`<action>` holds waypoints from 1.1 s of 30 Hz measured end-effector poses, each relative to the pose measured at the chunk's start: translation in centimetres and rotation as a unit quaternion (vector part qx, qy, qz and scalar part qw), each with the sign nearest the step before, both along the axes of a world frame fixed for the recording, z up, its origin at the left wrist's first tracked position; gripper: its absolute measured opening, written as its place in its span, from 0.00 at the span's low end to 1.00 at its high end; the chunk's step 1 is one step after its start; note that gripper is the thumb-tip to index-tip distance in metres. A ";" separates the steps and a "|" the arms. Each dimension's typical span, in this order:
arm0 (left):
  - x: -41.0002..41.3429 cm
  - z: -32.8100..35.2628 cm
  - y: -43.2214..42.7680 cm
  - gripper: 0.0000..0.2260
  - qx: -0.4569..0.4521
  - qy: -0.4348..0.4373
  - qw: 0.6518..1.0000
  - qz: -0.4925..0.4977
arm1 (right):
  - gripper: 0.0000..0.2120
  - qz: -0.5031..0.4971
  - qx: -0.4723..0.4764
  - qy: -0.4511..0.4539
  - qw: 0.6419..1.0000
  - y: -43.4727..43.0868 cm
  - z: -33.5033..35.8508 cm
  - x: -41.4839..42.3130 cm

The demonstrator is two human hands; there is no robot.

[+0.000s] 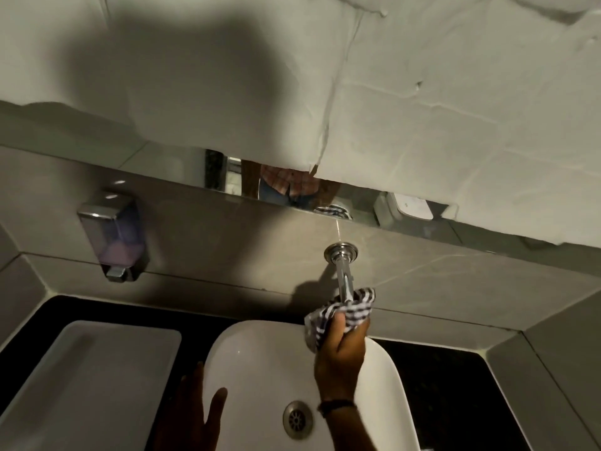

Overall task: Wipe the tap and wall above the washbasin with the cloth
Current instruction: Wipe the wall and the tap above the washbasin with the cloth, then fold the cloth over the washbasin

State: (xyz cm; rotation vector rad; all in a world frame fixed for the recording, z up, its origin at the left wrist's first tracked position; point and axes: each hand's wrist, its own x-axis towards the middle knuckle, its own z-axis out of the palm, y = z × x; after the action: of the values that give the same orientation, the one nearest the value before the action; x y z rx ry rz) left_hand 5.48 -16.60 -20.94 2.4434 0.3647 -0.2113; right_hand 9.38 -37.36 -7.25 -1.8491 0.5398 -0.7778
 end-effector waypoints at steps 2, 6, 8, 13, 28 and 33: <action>-0.2 -0.1 -0.1 0.46 0.005 -0.003 1.000 0.000 | 0.17 0.001 -0.058 0.089 0.994 -1.3 2.3 1.5; -0.5 0.3 -0.2 0.40 0.006 -0.005 1.000 -0.003 | 0.24 0.054 -0.126 0.309 0.941 -3.7 7.6 7.7; -0.5 0.4 -0.3 0.41 0.005 -0.012 1.000 -0.001 | 0.28 0.075 -0.107 0.356 0.925 -3.6 8.8 9.6; -0.5 0.7 -0.4 0.43 0.004 -0.024 1.000 -0.002 | 0.25 0.026 -0.087 0.243 0.966 -3.2 6.7 7.1; -4.1 3.0 1.0 0.27 0.005 -0.121 0.992 -0.028 | 0.28 0.137 0.571 0.096 0.804 1.2 -5.5 -8.4; -6.3 9.3 3.8 0.30 -0.321 0.148 0.934 0.045 | 0.37 0.391 0.570 0.058 0.720 6.3 -2.2 -13.9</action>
State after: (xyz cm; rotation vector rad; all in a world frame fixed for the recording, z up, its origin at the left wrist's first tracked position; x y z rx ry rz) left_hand -0.82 -12.77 -11.61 1.7447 0.4531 -0.5675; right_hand -4.54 -31.03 -9.46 -0.7613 0.1540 0.2845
